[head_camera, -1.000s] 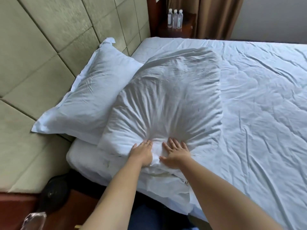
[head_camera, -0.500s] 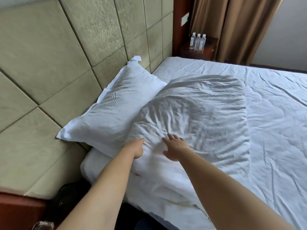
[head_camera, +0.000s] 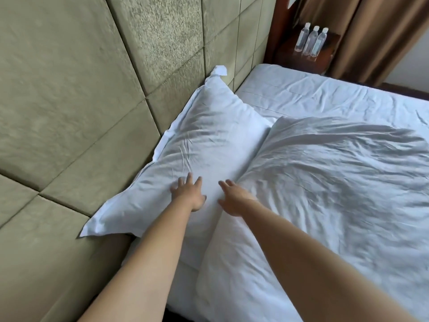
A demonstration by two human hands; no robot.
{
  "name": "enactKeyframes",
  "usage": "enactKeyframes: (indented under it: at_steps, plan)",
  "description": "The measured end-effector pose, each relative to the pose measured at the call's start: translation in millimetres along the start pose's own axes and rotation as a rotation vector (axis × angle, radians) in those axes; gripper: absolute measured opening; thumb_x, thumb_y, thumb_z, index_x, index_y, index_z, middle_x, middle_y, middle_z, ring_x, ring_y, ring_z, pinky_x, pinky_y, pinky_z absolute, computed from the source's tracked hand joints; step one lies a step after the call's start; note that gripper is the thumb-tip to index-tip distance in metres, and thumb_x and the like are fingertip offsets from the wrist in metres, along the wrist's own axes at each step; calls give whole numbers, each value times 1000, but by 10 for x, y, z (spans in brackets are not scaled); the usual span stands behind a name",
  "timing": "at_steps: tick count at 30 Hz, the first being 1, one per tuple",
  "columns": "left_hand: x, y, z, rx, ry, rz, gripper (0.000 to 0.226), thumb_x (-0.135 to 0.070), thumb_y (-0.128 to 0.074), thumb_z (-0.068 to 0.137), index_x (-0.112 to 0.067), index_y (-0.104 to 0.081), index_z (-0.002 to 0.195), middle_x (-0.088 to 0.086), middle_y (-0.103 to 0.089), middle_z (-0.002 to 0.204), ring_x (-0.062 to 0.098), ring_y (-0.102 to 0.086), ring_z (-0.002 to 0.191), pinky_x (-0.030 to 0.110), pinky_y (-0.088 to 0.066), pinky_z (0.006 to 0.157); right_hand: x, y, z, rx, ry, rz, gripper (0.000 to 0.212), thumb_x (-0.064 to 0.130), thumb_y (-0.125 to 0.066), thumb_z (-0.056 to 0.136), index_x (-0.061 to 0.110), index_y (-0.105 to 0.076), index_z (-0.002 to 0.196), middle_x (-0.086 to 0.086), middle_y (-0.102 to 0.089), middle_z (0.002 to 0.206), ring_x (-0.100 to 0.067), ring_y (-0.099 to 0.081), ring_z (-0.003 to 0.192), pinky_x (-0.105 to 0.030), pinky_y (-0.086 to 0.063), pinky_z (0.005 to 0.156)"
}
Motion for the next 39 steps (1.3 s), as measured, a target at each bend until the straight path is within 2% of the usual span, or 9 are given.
enactKeyframes:
  at_steps: [4, 9, 11, 14, 17, 21, 26, 29, 39]
  plan:
    - [165, 65, 469, -2, 25, -68, 79, -61, -36, 93, -34, 11, 150, 1, 27, 156, 35, 17, 144, 64, -13, 110, 48, -86, 547, 3, -137, 239, 63, 39, -42, 98, 14, -16, 150, -11, -19, 153, -30, -38, 134, -37, -34, 105]
    - [308, 118, 968, -65, 114, -167, 111, -83, -38, 74, -27, 21, 148, 12, 26, 155, 39, 15, 144, 66, -2, 109, -223, -429, 1090, -30, -579, 719, 92, 64, -42, 89, 10, -3, 153, -19, -12, 156, -33, -21, 143, -39, -18, 117]
    - [304, 59, 1124, -99, 120, -152, 121, -87, -42, 66, -23, 18, 149, 19, 17, 156, 41, 9, 144, 62, -1, 111, -355, -607, 1216, -94, -686, 848, 107, 75, -47, 77, 7, -12, 152, -17, -19, 156, -29, -22, 143, -35, -18, 117]
    - [316, -32, 1280, -295, 85, -48, 121, -88, -48, 57, -19, -18, 151, 27, -32, 144, 41, -37, 129, 56, -29, 104, -532, -885, 1426, -212, -752, 929, 118, 83, -59, 61, 11, -24, 149, -8, -29, 153, -19, -31, 140, -28, -20, 117]
    - [369, -124, 1369, -522, -13, -21, 95, -85, -58, 49, -18, -51, 116, 13, -56, 86, 30, -56, 75, 37, -43, 64, -627, -1134, 1548, -234, -850, 992, 141, 97, -53, 39, 21, -16, 152, 4, -20, 157, -13, -20, 144, -31, -13, 120]
    - [359, -83, 1419, -543, -67, -159, 55, -63, -73, 59, -15, -52, 76, 11, -60, 69, 34, -61, 65, 37, -42, 54, -716, -1020, 1435, -397, -878, 962, 111, 67, -64, 73, 12, -9, 153, -7, -17, 158, -23, -17, 146, -33, -11, 119]
    - [310, 252, 1186, -518, 13, -404, 32, -37, -57, 91, -18, -40, 73, 14, -66, 85, 37, -61, 85, 36, -38, 61, -591, -827, 1342, -391, -894, 1077, 46, 25, -32, 103, -2, -39, 139, -18, -39, 145, -33, -37, 133, -33, -31, 108]
    - [159, 593, 866, -600, -13, -515, 34, -29, -56, 92, -16, -34, 69, 12, -63, 82, 35, -58, 83, 33, -30, 60, -439, -431, 1164, -325, -730, 1014, 38, 16, -30, 103, -5, -49, 128, -24, -54, 128, -36, -49, 119, -28, -37, 89]
    - [-74, 1746, -500, -899, -75, -439, 14, -22, -55, 91, -14, -50, 80, 12, -67, 92, 35, -61, 90, 36, -40, 67, 112, 605, 224, -564, -415, 1212, 39, 27, -32, 102, -2, -58, 109, -20, -60, 97, -37, -60, 100, -45, -49, 91]
Point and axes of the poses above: each hand's wrist, its own z-axis towards the middle knuckle, its own y-axis out of the back of the hand, x = y × z, the point moved 4 cm from there along z, towards the middle knuckle
